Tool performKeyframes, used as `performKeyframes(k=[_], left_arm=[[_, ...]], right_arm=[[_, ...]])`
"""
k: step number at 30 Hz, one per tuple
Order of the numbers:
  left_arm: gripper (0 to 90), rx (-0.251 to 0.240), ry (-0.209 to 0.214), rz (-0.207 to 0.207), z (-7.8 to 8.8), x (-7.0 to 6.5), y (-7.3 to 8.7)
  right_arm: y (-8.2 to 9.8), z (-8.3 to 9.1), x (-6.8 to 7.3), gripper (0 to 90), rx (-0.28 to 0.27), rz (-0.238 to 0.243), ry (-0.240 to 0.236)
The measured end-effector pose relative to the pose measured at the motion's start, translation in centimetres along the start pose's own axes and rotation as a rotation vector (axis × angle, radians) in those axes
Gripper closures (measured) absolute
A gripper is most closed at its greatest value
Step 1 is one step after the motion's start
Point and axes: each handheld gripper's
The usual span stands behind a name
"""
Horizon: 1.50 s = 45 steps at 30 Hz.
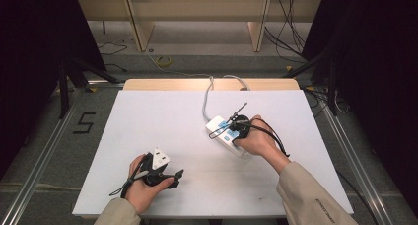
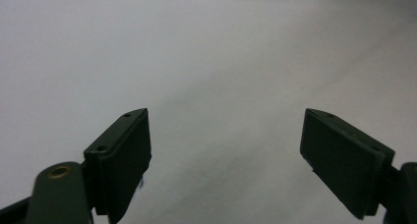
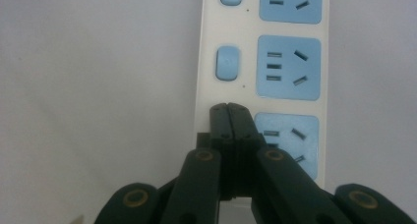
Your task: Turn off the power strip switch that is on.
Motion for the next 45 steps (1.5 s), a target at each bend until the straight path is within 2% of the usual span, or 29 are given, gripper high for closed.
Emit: performKeyframes(k=[45], left_arm=[[19.1,-0.002,0.003,-0.001,-0.08,-0.24,-0.06]], right_arm=[[-0.26,-0.11,0.37,90.0,0.027,-0.007,0.024]])
Point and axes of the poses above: each handheld gripper's, and its own axes: z roughly backward along the jaws, y roughly out of its underside, x roughly to its left, and after that the axes turned 7 degrees about -x, right-handed
